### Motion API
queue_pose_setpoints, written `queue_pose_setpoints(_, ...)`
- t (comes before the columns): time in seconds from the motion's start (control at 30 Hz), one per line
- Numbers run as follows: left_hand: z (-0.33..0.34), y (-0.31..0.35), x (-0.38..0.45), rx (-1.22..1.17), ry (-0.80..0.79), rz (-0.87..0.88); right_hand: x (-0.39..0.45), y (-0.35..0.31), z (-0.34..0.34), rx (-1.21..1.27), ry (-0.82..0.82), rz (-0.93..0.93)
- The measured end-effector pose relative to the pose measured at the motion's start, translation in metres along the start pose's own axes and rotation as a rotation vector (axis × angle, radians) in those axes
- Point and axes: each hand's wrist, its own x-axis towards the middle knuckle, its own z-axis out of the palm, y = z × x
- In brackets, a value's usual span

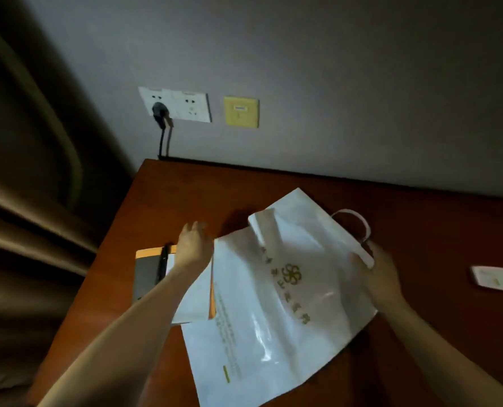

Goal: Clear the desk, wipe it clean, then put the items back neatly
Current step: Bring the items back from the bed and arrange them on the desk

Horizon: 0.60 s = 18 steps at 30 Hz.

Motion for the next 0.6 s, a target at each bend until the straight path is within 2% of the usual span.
queue_pose_setpoints(0.1,0.024,0.044,0.008,0.019,-0.158,0.106,-0.032,0.025,0.001,0.0,0.051,0.127)
queue_pose_setpoints(0.23,0.059,0.074,0.016,-0.018,-0.311,0.138,-0.052,0.055,0.025,-0.229,-0.138,0.105)
queue_pose_setpoints(0.3,0.073,0.079,0.022,-0.061,-0.381,0.166,-0.056,0.06,0.035,-0.288,-0.166,0.065)
queue_pose_setpoints(0.4,0.081,0.084,0.031,-0.106,-0.36,0.141,-0.063,0.056,0.041,-0.381,-0.109,0.1)
queue_pose_setpoints(0.47,0.082,0.088,0.037,-0.127,-0.326,0.127,-0.071,0.051,0.042,-0.426,-0.031,0.228)
queue_pose_setpoints(0.53,0.08,0.094,0.042,-0.184,-0.344,0.081,-0.082,0.048,0.044,-0.283,0.047,0.419)
queue_pose_setpoints(0.6,0.08,0.097,0.045,-0.19,-0.315,0.066,-0.089,0.049,0.049,0.039,0.098,0.639)
